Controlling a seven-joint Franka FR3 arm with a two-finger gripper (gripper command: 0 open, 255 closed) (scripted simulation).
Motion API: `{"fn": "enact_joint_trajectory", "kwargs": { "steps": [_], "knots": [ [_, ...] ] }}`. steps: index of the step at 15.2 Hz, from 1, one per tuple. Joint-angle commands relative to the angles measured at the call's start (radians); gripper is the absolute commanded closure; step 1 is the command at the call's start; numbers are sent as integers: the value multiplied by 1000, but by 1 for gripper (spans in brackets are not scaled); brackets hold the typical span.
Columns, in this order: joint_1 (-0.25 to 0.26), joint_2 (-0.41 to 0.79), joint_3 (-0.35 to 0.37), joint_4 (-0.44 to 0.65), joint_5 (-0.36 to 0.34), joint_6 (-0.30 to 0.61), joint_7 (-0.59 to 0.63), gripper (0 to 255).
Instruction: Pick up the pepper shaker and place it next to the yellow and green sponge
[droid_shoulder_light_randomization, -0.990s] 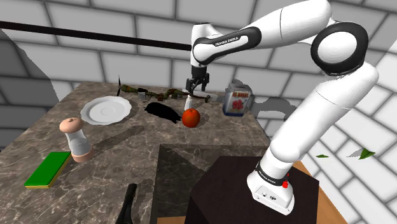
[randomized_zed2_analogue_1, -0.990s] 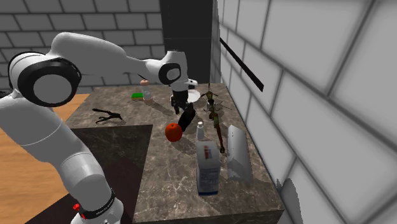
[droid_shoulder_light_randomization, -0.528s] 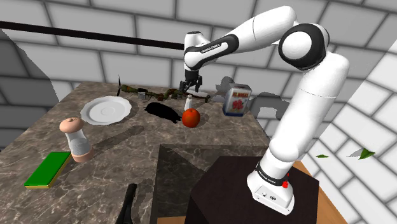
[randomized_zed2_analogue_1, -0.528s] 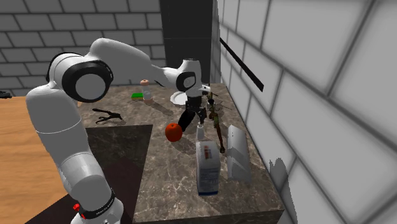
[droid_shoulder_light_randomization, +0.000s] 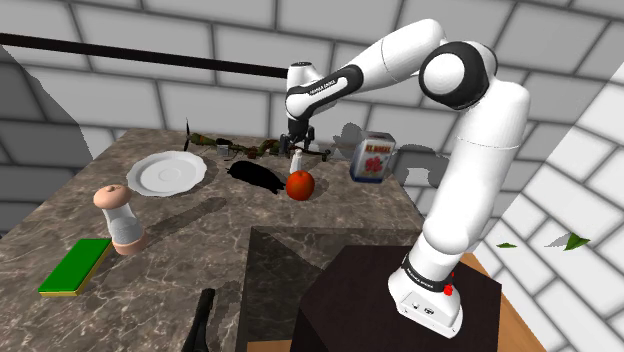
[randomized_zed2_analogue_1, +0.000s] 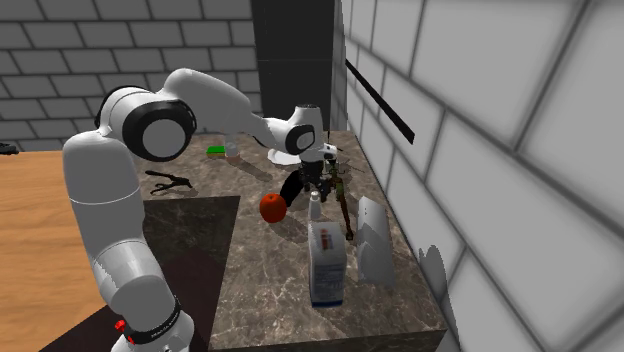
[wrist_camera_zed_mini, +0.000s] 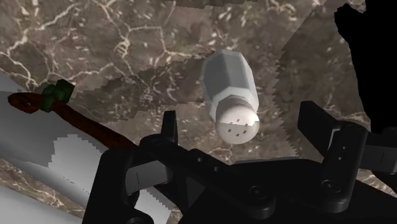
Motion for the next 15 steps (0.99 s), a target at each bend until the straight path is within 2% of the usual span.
{"fn": "enact_joint_trajectory", "kwargs": {
  "steps": [1, 9, 10, 15],
  "knots": [
    [-2, 18, -2, -13, -3, 32, 2, 0],
    [-2, 18, -2, -13, -3, 32, 1, 0],
    [-2, 18, -2, -13, -3, 32, 1, 255],
    [-2, 18, -2, -13, -3, 32, 2, 255]
  ]
}}
